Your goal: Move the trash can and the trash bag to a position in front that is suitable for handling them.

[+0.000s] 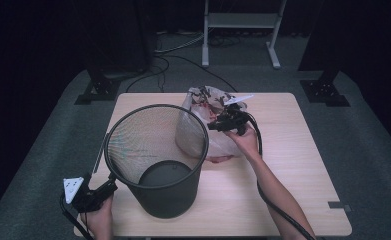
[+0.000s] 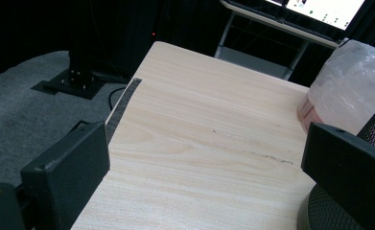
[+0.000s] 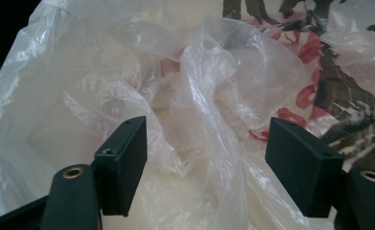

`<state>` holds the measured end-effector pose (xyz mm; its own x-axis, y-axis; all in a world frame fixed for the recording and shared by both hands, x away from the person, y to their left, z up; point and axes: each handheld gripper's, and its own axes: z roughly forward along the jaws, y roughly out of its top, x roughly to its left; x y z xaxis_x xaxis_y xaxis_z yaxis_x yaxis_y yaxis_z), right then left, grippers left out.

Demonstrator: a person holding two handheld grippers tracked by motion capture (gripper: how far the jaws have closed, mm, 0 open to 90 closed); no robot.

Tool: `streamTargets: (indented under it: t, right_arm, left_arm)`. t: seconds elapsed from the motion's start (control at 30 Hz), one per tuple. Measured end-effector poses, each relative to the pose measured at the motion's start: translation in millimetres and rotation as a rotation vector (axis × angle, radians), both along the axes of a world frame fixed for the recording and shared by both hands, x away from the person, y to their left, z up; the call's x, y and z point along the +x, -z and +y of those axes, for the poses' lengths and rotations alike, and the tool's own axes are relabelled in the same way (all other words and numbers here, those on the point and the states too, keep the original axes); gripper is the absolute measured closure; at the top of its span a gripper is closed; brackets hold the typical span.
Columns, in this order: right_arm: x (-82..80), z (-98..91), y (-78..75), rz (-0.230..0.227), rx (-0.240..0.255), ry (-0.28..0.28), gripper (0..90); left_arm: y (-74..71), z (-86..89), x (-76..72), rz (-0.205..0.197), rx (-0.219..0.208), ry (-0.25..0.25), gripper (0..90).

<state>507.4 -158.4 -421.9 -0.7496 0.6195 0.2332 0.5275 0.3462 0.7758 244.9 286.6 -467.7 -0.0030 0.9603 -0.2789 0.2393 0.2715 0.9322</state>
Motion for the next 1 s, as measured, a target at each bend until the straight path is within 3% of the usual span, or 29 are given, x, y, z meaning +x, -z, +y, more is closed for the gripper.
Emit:
streamTargets:
  t: [0.4,0.53,0.77,1.0]
  right_arm:
    - [9.9,16.2,4.9,0.006,-0.028,-0.003,29.7]
    - [12.8,18.5,9.4,0.028,-0.022,0.008,30.9]
    - [16.5,21.9,23.4,0.073,-0.081,0.039,37.9]
    - [16.7,21.5,36.4,0.084,-0.140,0.054,48.3]
  left_arm:
    - [-0.1,0.7,0.1,-0.005,-0.004,0.005,1.6]
    - [0.3,0.9,0.2,-0.004,-0.007,0.005,1.5]
    - [0.1,0.6,0.1,-0.002,-0.004,0.005,1.6]
    - [0.3,1.5,0.0,0.000,-0.009,0.001,1.6]
